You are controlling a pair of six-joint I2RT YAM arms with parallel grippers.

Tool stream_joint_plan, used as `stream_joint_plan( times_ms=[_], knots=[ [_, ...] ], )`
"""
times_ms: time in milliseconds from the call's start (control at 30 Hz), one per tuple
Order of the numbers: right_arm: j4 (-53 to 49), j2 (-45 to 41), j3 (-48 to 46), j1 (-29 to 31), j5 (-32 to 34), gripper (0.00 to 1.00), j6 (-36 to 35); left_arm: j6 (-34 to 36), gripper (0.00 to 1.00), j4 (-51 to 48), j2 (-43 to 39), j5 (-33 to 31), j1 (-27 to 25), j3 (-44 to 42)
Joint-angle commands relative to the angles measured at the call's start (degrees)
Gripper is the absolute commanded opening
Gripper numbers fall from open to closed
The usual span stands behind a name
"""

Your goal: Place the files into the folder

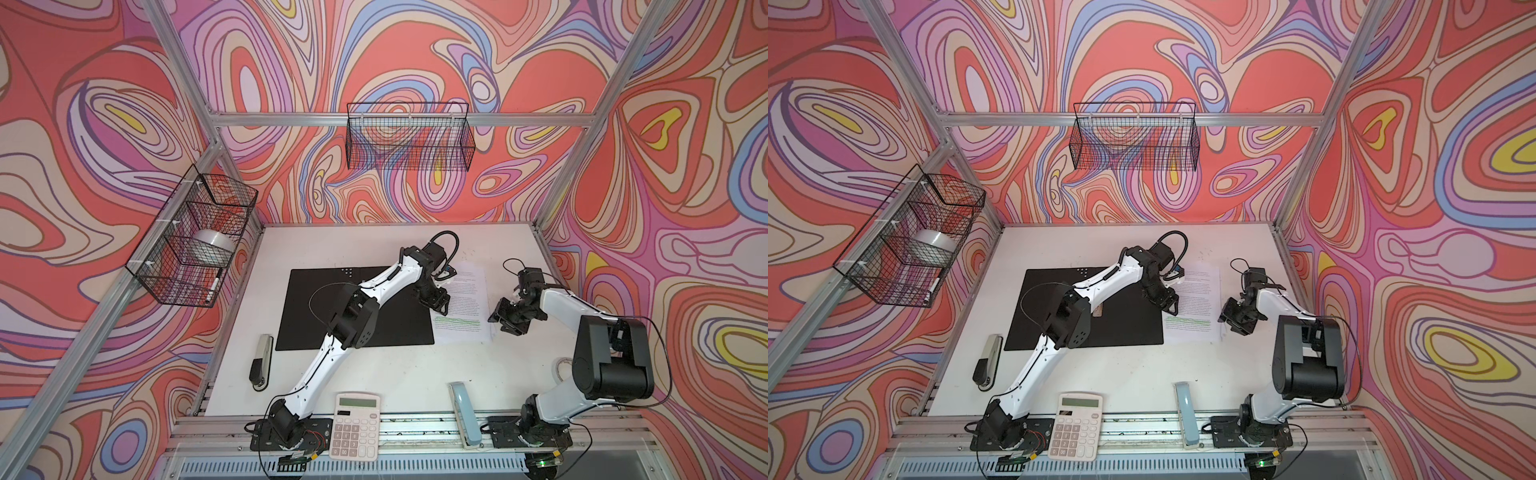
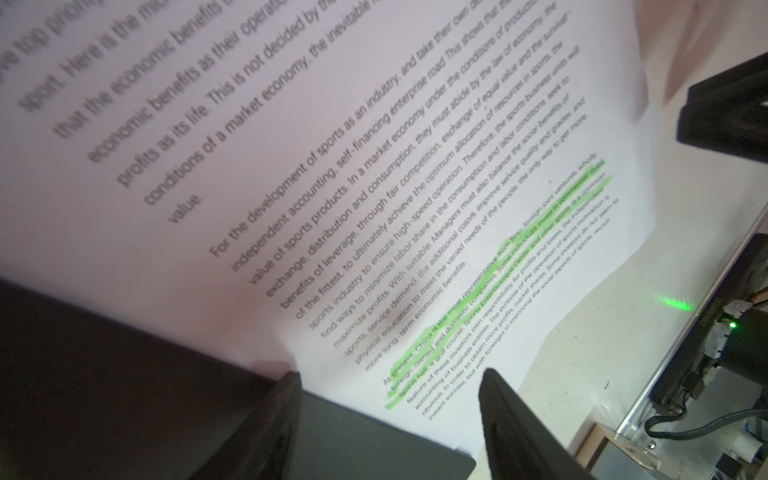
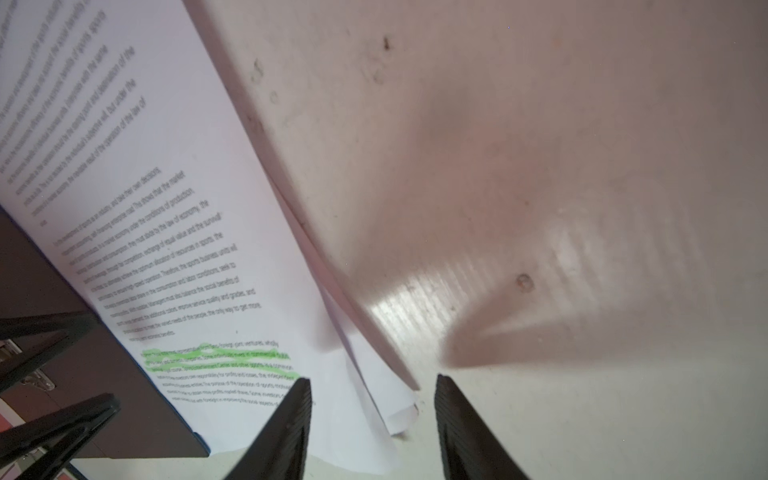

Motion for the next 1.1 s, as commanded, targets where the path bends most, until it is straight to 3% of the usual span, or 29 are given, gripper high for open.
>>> stream_joint_plan(
  times_ms=[0, 500, 733, 1000, 1067],
  knots=[
    [0.94, 0.98, -1.01, -0.33, 0.25, 0.51, -1.29, -0.22, 0.69, -1.61, 3.11, 1.29, -0.59, 1.38],
    [3.36, 3.68, -1.89, -0.36, -9.36, 0.5, -2.43, -0.08, 0.69, -4.02, 8.52, 5.43, -0.76, 4.3],
    [4.05, -0.32, -2.13, -0.36, -8.92, 0.47, -0.47, 0.24, 0.69, -4.19, 8.73, 6.6, -0.76, 4.33],
    [5.7, -5.05, -2.6, -0.35, -9.86, 0.34, 2.75, 1.0, 0.69, -4.42, 7.51, 8.12, -0.76, 4.3],
    [5.37, -5.48, -2.36, -0.36, -9.77, 0.26, 2.78, 1.23, 0.69, -4.55, 7.08, 8.44, -0.69, 4.22]
  ],
)
